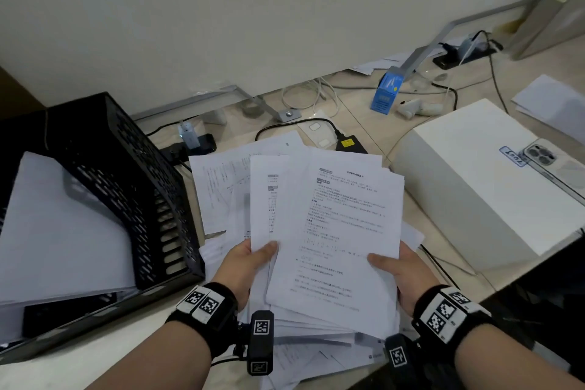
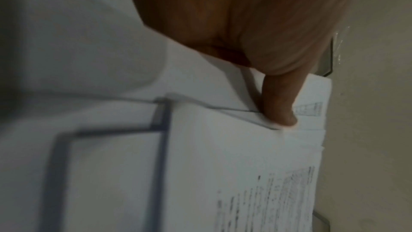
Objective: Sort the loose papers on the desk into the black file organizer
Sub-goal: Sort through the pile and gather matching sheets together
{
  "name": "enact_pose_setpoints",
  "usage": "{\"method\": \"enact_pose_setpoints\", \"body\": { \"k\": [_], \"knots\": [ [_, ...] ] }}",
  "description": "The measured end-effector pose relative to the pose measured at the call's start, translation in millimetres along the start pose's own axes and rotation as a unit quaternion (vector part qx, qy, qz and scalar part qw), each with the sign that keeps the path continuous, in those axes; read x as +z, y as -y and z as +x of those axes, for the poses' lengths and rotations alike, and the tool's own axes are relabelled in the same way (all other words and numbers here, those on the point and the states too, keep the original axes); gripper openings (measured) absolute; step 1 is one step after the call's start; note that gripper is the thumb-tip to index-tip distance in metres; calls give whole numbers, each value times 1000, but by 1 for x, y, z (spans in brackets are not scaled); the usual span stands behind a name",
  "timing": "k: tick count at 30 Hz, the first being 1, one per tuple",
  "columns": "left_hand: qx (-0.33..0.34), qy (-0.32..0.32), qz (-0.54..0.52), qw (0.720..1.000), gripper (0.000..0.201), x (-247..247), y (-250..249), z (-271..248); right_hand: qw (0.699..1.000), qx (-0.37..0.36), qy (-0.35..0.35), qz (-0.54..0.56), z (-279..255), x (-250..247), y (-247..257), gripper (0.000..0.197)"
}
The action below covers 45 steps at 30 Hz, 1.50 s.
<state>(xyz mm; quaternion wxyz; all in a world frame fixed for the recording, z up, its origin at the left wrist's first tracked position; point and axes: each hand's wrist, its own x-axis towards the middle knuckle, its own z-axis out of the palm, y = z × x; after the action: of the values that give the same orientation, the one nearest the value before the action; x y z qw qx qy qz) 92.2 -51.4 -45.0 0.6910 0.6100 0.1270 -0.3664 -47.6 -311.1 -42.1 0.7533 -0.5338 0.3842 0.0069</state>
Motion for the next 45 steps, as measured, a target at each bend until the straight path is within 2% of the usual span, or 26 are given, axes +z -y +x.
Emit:
{"method": "enact_pose_setpoints", "body": {
  "k": [4,6,8,14,18,22,24,27,32,34,37,40,45],
  "knots": [
    [-13,-39,6,999,27,-8,-1,2,992,-16,-111,-59,10,-5,-7,24],
    [-19,-51,8,999,27,-15,-2,2,986,-17,-164,-34,15,-13,-6,19],
    [-22,-61,3,998,26,-21,-2,2,983,-15,-184,-3,16,-20,-3,23],
    [-18,-54,-25,998,26,-28,-4,0,989,-4,-141,50,7,-14,6,32],
    [-21,-36,-54,998,27,-21,-6,-4,996,17,-73,40,3,8,5,27],
    [-27,-29,-63,997,38,-16,-4,-1,999,7,-17,26,5,28,1,40],
    [-21,-24,-46,998,41,-14,-5,-1,999,10,-23,20,7,31,0,41],
    [-19,-40,-26,999,31,-13,-8,-1,999,21,-39,-13,6,29,2,32],
    [-30,-73,3,997,22,-16,-9,-3,986,-14,-166,-6,11,9,5,25],
    [-31,-77,1,997,21,-19,-10,-5,981,-15,-193,15,13,0,7,27],
    [-36,-66,3,997,28,-19,-12,-6,982,-9,-186,18,12,-7,8,30],
    [-58,-28,21,998,37,-12,-15,-6,986,3,-167,9,9,-4,7,31],
    [-73,8,65,995,26,2,-12,-6,990,9,-135,-28,2,7,6,20]
  ]
}}
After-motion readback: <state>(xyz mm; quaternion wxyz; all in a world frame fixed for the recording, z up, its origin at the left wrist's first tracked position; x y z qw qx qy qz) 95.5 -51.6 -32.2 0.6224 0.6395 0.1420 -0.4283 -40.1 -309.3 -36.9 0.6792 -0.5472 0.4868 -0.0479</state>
